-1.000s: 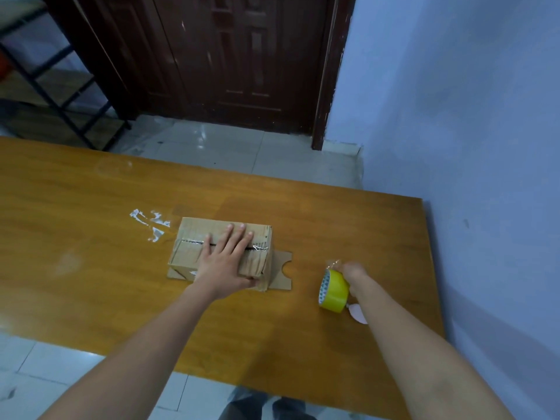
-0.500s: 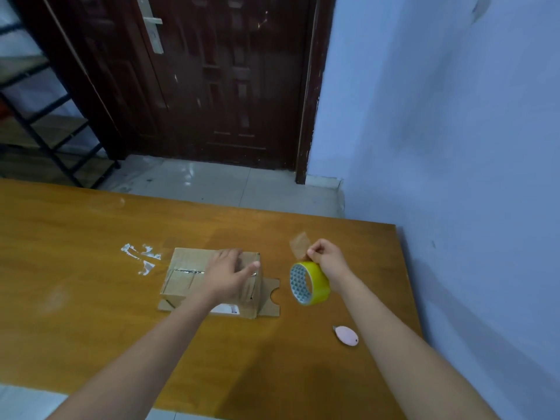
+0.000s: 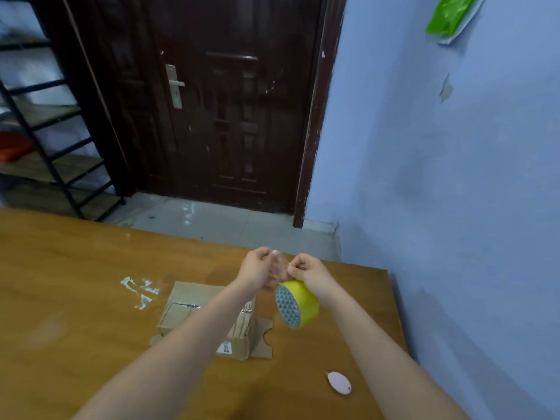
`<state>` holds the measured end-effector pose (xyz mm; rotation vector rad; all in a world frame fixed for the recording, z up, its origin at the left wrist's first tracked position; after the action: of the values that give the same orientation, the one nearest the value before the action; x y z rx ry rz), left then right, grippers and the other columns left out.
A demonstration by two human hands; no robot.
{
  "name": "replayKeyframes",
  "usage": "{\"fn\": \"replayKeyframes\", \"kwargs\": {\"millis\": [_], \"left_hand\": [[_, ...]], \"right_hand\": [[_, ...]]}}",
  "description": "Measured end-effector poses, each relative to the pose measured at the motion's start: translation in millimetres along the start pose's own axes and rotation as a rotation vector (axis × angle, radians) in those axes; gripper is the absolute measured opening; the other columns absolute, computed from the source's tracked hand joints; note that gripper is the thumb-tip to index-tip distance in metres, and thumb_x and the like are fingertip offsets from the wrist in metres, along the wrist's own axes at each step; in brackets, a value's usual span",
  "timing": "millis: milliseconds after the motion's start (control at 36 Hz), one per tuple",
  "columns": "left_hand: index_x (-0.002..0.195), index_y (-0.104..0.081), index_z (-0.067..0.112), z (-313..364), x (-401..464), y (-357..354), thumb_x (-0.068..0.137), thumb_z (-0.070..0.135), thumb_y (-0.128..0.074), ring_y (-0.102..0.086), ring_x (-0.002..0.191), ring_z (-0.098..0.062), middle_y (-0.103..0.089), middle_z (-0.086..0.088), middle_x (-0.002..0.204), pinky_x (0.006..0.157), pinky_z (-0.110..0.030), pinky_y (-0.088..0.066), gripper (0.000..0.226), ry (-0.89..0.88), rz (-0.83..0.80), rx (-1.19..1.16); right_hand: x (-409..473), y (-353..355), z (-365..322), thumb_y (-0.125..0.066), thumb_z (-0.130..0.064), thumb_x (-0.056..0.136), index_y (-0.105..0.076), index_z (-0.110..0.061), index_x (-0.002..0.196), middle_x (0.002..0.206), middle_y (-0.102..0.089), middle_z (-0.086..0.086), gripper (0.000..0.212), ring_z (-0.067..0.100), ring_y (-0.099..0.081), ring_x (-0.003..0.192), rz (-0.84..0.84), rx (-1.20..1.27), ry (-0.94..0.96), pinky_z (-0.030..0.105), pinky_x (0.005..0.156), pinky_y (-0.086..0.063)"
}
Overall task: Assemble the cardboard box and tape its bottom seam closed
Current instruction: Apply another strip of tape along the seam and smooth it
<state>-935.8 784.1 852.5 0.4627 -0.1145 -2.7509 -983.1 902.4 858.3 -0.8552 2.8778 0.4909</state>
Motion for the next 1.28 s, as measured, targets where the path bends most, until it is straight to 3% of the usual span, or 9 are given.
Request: {"fn": "replayKeyframes", "kwargs": {"millis": [278,361,472,556,694,806,861,1028,1278], "left_hand": [[0.077,-0.053,0.012,47,-1,-3,0.098,0.023,-0.044,-0.065,0.065,-0.035,-0.065,-0.019,0.086,0.053,-0.046,-0.058,0.025,-0.115,0.162,0.2],[0.077,-0.054,0.01,60,1,0,0.097,0.023,-0.045,-0.065,0.067,-0.033,-0.064,-0.016,0.081,0.054,-0.047,-0.058,0.026,-0.116,0.199,0.196],[0.071,-0.051,0.015,62,8,4,0.099,0.022,-0.042,-0.057,0.053,-0.022,-0.056,-0.008,0.072,0.043,-0.035,-0.055,0.029,-0.048,0.212,0.055],[0.082,-0.053,0.011,59,13,8,0.099,0.021,-0.041,-0.055,0.047,-0.021,-0.055,-0.011,0.068,0.041,-0.033,-0.053,0.023,0.028,0.218,-0.098],[0.085,-0.051,0.009,49,15,5,0.101,0.017,-0.038,-0.056,0.051,-0.021,-0.059,-0.01,0.074,0.035,-0.031,-0.049,0.023,0.23,0.176,-0.421],[0.078,-0.049,0.006,50,11,2,0.103,0.017,-0.035,-0.059,0.047,-0.018,-0.061,-0.009,0.073,0.038,-0.031,-0.051,0.031,0.289,0.133,-0.519],[0.076,-0.049,0.007,55,9,1,0.103,0.02,-0.035,-0.062,0.049,-0.019,-0.062,-0.01,0.075,0.051,-0.037,-0.054,0.032,0.281,0.108,-0.524],[0.082,-0.058,0.007,67,7,14,0.096,0.016,-0.053,-0.062,0.065,-0.027,-0.063,-0.007,0.083,0.056,-0.042,-0.053,0.018,0.203,0.187,-0.301],[0.071,-0.064,0.014,100,5,25,0.095,0.024,-0.053,-0.069,0.063,-0.02,-0.068,-0.001,0.076,0.066,-0.038,-0.057,0.028,-0.122,0.313,0.274]], "right_hand": [[-8,28,-37,-0.055,-0.004,0.091,-0.061,-0.01,0.079,0.078,-0.065,0.004,0.014,0.015,-0.058,0.073,0.041,0.009,0.031,0.022,0.07,-0.046],[-7,40,-46,-0.053,-0.012,0.094,-0.067,-0.001,0.106,0.103,-0.067,0.01,0.021,0.015,-0.058,0.094,0.087,-0.055,0.058,0.021,0.078,-0.044],[-9,50,-46,-0.049,-0.035,0.096,-0.042,-0.004,0.139,0.132,-0.051,0.004,0.053,0.016,-0.047,0.124,0.121,-0.002,0.021,0.032,0.11,-0.034],[-13,57,-45,-0.049,-0.046,0.093,-0.054,-0.013,0.128,0.127,-0.059,0.008,0.048,0.022,-0.057,0.114,0.13,0.163,-0.003,0.045,0.105,-0.042],[-25,67,-55,-0.05,-0.056,0.085,-0.065,-0.02,0.096,0.096,-0.069,0.001,0.04,0.015,-0.063,0.089,0.132,0.219,0.134,0.026,0.077,-0.055],[-34,71,-67,-0.059,-0.058,0.073,-0.068,-0.02,0.087,0.082,-0.069,-0.01,0.041,0.008,-0.064,0.085,0.125,0.239,0.253,0.028,0.087,-0.052],[-37,71,-70,-0.059,-0.055,0.076,-0.068,-0.019,0.086,0.083,-0.069,-0.006,0.038,0.01,-0.063,0.085,0.118,0.229,0.267,0.03,0.09,-0.049],[-43,74,-64,-0.058,-0.042,0.086,-0.07,-0.024,0.078,0.077,-0.066,-0.007,0.022,0.011,-0.058,0.08,0.117,0.233,0.24,0.036,0.086,-0.046],[-62,61,-52,-0.055,-0.047,0.082,-0.069,-0.01,0.095,0.088,-0.067,0.006,0.042,0.017,-0.06,0.087,0.084,0.177,0.236,0.034,0.085,-0.046]]}}
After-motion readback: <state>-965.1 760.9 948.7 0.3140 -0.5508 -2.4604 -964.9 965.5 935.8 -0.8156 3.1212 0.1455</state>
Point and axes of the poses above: each hand's wrist, its own x-axis towards the middle knuckle, its own y-axis out of the back of the hand, z = x × y, the point moved 9 cm from there along x, towards the middle knuckle
